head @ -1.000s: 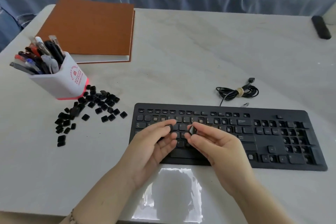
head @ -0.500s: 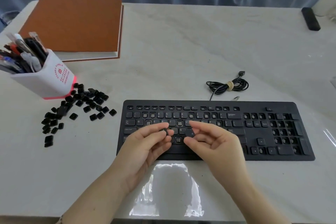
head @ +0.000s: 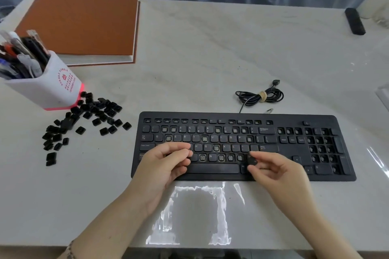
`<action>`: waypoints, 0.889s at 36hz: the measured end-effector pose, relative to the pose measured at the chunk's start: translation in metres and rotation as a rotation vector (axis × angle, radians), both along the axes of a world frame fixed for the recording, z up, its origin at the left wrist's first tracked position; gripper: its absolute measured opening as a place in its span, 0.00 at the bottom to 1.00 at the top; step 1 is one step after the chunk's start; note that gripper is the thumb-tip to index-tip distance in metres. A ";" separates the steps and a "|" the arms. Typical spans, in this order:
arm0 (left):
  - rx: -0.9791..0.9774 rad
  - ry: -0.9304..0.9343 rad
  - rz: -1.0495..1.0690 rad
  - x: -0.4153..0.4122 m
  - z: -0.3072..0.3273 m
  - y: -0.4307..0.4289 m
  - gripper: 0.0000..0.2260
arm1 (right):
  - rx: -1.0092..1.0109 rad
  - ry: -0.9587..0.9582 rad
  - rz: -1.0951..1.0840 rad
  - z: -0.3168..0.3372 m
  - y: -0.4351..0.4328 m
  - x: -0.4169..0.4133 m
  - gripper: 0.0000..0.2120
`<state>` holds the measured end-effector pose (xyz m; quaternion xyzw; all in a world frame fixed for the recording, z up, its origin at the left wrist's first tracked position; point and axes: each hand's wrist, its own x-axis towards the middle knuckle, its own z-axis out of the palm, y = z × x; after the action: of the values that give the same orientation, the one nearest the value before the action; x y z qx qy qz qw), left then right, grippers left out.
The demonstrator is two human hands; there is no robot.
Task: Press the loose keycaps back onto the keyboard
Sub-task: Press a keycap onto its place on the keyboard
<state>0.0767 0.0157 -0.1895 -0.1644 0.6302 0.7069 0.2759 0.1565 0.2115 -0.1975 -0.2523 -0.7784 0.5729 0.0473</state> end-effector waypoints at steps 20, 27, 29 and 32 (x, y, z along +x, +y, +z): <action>-0.083 0.002 -0.003 0.007 -0.011 0.003 0.06 | 0.422 0.050 0.180 -0.022 0.009 -0.016 0.10; -0.075 -0.009 0.012 0.007 -0.010 0.002 0.06 | 0.449 -0.017 0.212 -0.028 0.004 -0.028 0.09; -0.068 -0.017 0.018 0.007 -0.010 0.002 0.06 | 0.450 -0.032 0.207 -0.028 0.003 -0.029 0.09; -0.066 -0.023 0.021 0.007 -0.011 0.003 0.07 | 0.443 -0.040 0.194 -0.028 0.002 -0.030 0.09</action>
<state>0.0834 0.0187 -0.2003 -0.1882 0.6480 0.6868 0.2701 0.1265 0.2133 -0.2255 -0.1710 -0.9064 0.3850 0.0307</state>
